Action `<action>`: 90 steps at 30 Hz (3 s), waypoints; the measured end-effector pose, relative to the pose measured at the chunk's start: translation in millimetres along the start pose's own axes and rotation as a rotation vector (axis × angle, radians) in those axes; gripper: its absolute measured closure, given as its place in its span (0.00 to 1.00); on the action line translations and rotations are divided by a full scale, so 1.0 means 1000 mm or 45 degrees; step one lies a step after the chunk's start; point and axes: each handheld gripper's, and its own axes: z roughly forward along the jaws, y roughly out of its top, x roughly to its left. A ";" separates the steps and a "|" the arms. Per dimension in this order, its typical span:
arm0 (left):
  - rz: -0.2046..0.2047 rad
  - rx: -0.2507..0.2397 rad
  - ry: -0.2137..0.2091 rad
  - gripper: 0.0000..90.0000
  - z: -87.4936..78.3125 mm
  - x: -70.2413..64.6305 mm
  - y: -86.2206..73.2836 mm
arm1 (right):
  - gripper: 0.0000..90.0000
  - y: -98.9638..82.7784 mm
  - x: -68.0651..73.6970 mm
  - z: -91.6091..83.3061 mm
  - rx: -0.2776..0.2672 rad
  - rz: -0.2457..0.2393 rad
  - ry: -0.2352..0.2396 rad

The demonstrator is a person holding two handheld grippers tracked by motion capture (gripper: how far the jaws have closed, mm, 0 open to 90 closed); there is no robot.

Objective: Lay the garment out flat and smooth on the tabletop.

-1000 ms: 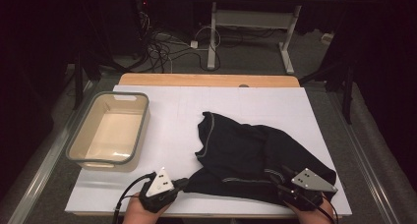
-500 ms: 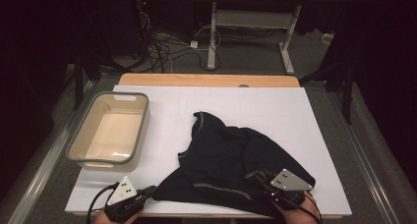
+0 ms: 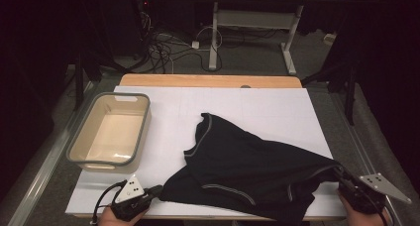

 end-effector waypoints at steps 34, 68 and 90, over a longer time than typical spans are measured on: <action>-0.019 0.109 -0.084 0.89 0.076 0.012 0.066 | 0.46 0.008 0.197 0.004 0.092 -0.433 0.709; 0.001 0.012 -0.002 0.93 0.012 -0.012 0.019 | 0.91 0.060 0.153 0.033 -0.084 -0.307 0.551; -0.074 -0.013 -0.023 0.75 -0.012 -0.011 -0.002 | 0.56 0.078 0.120 0.057 -0.138 -0.110 0.578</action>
